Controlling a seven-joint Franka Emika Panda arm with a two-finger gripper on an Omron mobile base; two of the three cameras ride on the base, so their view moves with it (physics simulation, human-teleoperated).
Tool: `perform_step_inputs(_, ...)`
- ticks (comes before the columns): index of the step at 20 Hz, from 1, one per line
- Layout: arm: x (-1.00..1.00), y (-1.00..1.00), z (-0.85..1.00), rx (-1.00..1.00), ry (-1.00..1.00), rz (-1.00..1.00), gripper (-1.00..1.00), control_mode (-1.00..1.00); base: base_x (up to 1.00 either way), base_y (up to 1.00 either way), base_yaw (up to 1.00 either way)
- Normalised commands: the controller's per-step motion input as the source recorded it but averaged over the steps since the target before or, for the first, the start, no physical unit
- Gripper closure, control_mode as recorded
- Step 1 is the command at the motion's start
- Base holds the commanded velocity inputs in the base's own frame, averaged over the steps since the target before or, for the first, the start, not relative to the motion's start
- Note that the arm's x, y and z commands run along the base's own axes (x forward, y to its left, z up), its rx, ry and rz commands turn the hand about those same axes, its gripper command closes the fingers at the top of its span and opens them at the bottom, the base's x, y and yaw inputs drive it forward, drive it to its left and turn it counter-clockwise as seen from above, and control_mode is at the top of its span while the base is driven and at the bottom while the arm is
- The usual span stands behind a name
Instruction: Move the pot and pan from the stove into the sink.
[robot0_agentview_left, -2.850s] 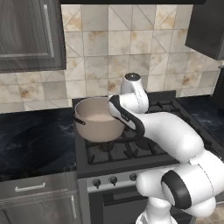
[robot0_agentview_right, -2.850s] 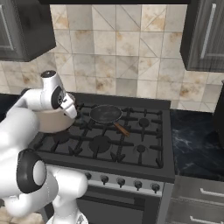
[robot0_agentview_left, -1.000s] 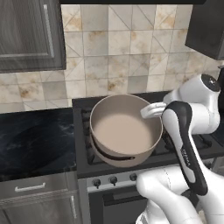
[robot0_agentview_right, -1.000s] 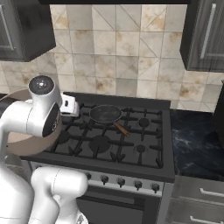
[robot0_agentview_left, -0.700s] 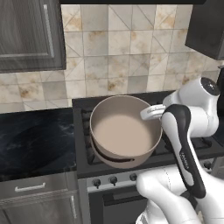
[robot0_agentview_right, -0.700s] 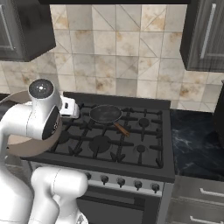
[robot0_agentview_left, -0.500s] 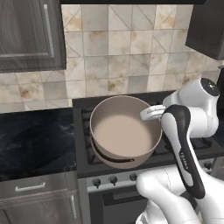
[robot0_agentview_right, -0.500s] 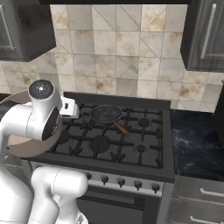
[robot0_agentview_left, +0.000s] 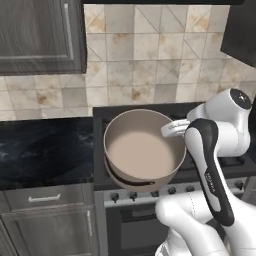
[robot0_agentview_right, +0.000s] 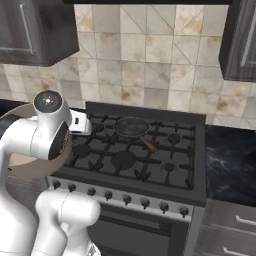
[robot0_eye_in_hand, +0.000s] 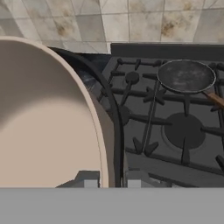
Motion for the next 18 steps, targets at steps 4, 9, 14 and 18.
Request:
perform_step_inputs(4,0.00,0.00,0.00,0.00,0.00,0.00,1.00,1.00,-0.29,-0.16,0.25)
perform_step_inputs(9,0.00,0.00,0.00,0.00,0.00,0.00,1.00,1.00,-0.20,-0.15,0.26)
perform_step_inputs(14,0.00,0.00,0.00,0.00,0.00,0.00,1.00,1.00,-0.25,-0.18,0.31)
perform_step_inputs(18,0.00,0.00,0.00,0.00,0.00,0.00,1.00,1.00,-0.29,-0.20,0.33)
